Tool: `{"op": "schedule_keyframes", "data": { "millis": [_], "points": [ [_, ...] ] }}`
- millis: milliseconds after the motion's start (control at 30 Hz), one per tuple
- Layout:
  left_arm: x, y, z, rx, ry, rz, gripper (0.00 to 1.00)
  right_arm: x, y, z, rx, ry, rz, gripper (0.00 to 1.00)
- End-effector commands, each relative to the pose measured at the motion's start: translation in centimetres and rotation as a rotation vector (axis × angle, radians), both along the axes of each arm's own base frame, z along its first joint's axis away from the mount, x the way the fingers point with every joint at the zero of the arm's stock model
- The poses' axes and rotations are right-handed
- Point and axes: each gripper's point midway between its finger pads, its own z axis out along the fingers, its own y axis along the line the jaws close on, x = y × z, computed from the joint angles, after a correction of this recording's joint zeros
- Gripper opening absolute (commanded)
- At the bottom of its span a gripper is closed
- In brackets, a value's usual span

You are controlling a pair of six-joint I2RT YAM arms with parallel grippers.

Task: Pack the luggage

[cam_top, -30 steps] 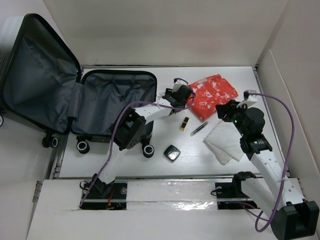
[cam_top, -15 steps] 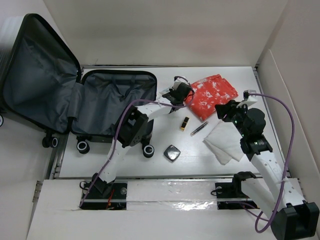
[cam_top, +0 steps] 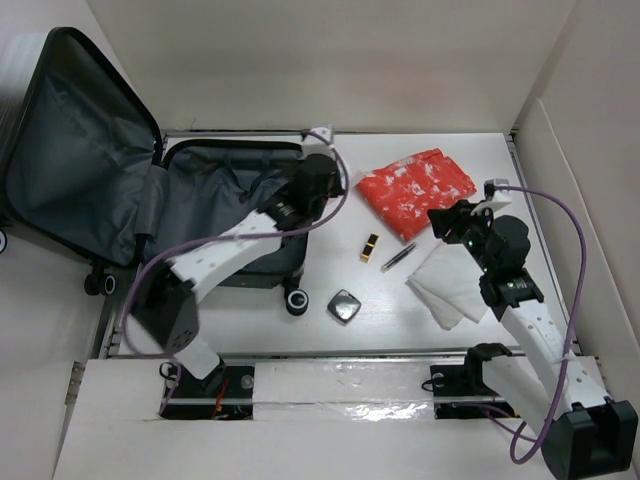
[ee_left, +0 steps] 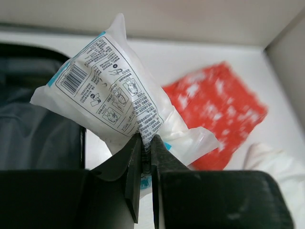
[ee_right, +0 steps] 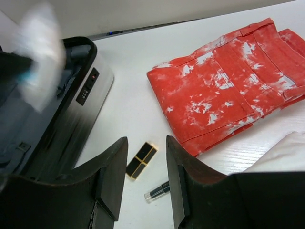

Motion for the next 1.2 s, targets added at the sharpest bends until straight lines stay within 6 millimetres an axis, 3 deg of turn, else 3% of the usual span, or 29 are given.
{"op": "schedule_keyframes", "data": {
  "millis": [0, 33, 100, 133, 167, 200, 233, 300, 367, 400, 433, 467, 500, 567, 600, 667, 700, 767, 800, 833, 867, 933, 1067, 1167],
  "points": [
    [-0.9, 5.0, 8.5, -0.194, -0.209, 0.161, 0.00, 0.0, 1.2, 1.2, 0.000, -0.055, 0.059, 0.43],
    [-1.1, 6.6, 6.7, -0.178, -0.187, 0.204, 0.00, 0.2, 1.3, 1.0, -0.001, -0.047, 0.061, 0.42],
    [-1.1, 11.0, 6.7, -0.229, -0.178, 0.318, 0.00, 0.3, 1.5, 0.9, 0.004, -0.046, 0.073, 0.41],
    [-1.4, 12.7, 4.2, -0.208, -0.141, 0.352, 0.00, 0.2, 2.0, 0.9, 0.007, -0.046, 0.099, 0.41],
    [-1.4, 13.9, 3.5, -0.222, -0.136, 0.379, 0.00, 0.3, 2.2, 0.6, 0.007, -0.036, 0.113, 0.41],
    [-1.1, 15.8, 3.1, -0.254, -0.122, 0.389, 0.27, 0.4, 2.4, 0.5, 0.008, -0.031, 0.125, 0.41],
    [-1.2, 16.3, 1.1, -0.279, -0.075, 0.392, 0.43, 0.5, 2.9, 0.4, -0.001, -0.031, 0.142, 0.41],
    [-1.3, 16.1, -0.5, -0.294, -0.016, 0.342, 0.69, 0.9, 3.8, -1.0, -0.017, 0.010, 0.162, 0.40],
    [-1.8, 16.3, -1.2, -0.274, 0.005, 0.342, 0.75, 1.2, 5.2, -1.4, -0.050, 0.035, 0.192, 0.33],
    [-2.4, 16.1, -0.5, -0.282, -0.016, 0.336, 0.76, 1.6, 5.9, -2.6, -0.075, 0.073, 0.205, 0.10],
    [-3.0, 15.7, -0.7, -0.278, -0.017, 0.321, 0.76, 1.8, 6.1, -3.5, -0.115, 0.096, 0.193, 0.00],
    [-3.2, 15.9, -0.2, -0.285, -0.035, 0.321, 0.76, 1.7, 7.7, -3.3, -0.137, 0.099, 0.220, 0.00],
    [-4.0, 15.7, 1.2, -0.306, -0.061, 0.302, 0.76, 2.2, 8.4, -5.0, -0.170, 0.140, 0.214, 0.00],
    [-5.1, 15.4, 1.9, -0.330, -0.059, 0.258, 0.75, 2.7, 8.9, -6.7, -0.239, 0.191, 0.177, 0.01],
    [-6.4, 14.7, 3.7, -0.382, -0.082, 0.190, 0.72, 3.3, 9.9, -7.7, -0.279, 0.225, 0.167, 0.22],
    [-8.4, 13.3, 5.1, -0.431, -0.101, 0.071, 0.61, 3.5, 10.3, -9.5, -0.334, 0.282, 0.152, 0.50],
    [-10.4, 12.4, 7.3, -0.475, -0.130, -0.035, 0.44, 3.9, 10.5, -9.9, -0.345, 0.293, 0.137, 0.67],
    [-12.6, 12.1, 8.7, -0.481, -0.129, -0.116, 0.34, 4.8, 9.9, -12.3, -0.356, 0.350, 0.068, 0.75],
    [-14.4, 11.9, 10.3, -0.489, -0.149, -0.184, 0.26, 5.1, 10.0, -13.0, -0.358, 0.364, 0.060, 0.77],
    [-15.1, 12.3, 10.8, -0.462, -0.159, -0.196, 0.25, 5.6, 10.1, -13.2, -0.352, 0.372, 0.048, 0.77],
    [-16.0, 12.9, 11.0, -0.439, -0.150, -0.198, 0.25, 5.5, 10.7, -14.6, -0.370, 0.405, 0.054, 0.77],
    [-17.2, 14.1, 12.5, -0.396, -0.197, -0.198, 0.29, 6.1, 11.5, -14.8, -0.368, 0.414, 0.044, 0.77],
    [-17.9, 15.9, 11.0, -0.274, -0.175, -0.156, 0.35, 6.6, 12.5, -17.1, -0.382, 0.471, 0.009, 0.74],
    [-17.4, 17.4, 9.8, -0.224, -0.193, -0.085, 0.36, 6.4, 12.9, -19.3, -0.380, 0.519, -0.006, 0.63]
  ]
}}
